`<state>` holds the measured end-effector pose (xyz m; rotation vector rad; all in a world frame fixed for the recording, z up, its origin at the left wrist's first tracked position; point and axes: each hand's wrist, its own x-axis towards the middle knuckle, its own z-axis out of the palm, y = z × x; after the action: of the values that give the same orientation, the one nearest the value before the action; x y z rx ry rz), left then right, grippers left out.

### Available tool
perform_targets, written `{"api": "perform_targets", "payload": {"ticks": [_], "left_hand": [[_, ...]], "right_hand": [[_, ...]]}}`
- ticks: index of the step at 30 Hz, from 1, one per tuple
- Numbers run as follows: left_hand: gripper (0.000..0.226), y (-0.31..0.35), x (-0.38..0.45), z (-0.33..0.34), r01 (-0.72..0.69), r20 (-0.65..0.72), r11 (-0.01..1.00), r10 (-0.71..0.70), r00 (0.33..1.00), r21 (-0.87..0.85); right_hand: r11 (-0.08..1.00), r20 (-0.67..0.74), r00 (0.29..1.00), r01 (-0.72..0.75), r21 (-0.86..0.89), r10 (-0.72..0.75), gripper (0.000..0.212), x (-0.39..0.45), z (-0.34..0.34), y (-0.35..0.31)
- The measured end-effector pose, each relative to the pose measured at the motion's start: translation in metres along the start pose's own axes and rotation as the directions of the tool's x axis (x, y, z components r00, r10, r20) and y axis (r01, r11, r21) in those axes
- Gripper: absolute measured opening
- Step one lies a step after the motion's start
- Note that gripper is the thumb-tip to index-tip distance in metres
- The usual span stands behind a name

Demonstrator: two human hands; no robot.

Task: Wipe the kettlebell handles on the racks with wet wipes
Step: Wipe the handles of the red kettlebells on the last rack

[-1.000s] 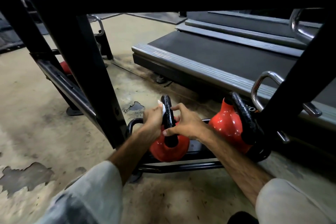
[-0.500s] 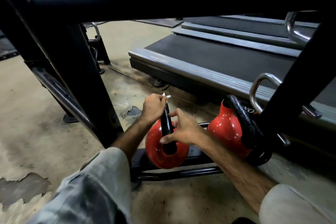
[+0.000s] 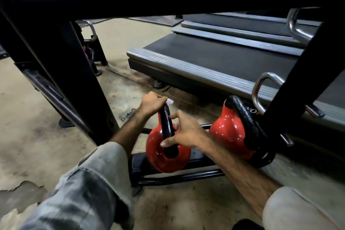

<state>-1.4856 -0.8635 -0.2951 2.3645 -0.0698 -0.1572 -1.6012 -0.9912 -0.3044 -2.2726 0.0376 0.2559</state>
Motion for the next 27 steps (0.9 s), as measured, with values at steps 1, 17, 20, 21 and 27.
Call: {"api": "perform_targets", "payload": {"ticks": [1,17,20,21,27], "left_hand": [[0.026,-0.001,-0.004,0.003,0.017,-0.049,1.000,-0.018,0.999,-0.024],[0.025,0.028,-0.009,-0.003,-0.349,0.245,0.703,0.249,0.937,0.620],[0.030,0.050,0.005,0.002,-0.408,0.380,0.495,0.161,0.911,0.767],[0.030,0.053,0.008,0.004,-0.424,0.403,0.460,0.149,0.903,0.781],[0.029,0.041,0.019,-0.010,-0.493,0.491,0.551,0.165,0.856,0.674]], "right_hand": [[1.000,0.003,1.000,-0.004,0.004,0.004,0.090,0.000,0.000,0.000],[0.999,-0.009,1.000,0.000,0.048,0.001,0.092,0.003,0.006,0.004],[1.000,-0.023,1.000,-0.017,0.025,0.018,0.092,0.002,0.006,0.005],[1.000,-0.027,0.999,-0.020,0.018,0.021,0.092,0.003,0.005,0.005],[0.999,-0.035,0.999,-0.031,0.034,0.032,0.093,0.004,0.007,0.007]]}}
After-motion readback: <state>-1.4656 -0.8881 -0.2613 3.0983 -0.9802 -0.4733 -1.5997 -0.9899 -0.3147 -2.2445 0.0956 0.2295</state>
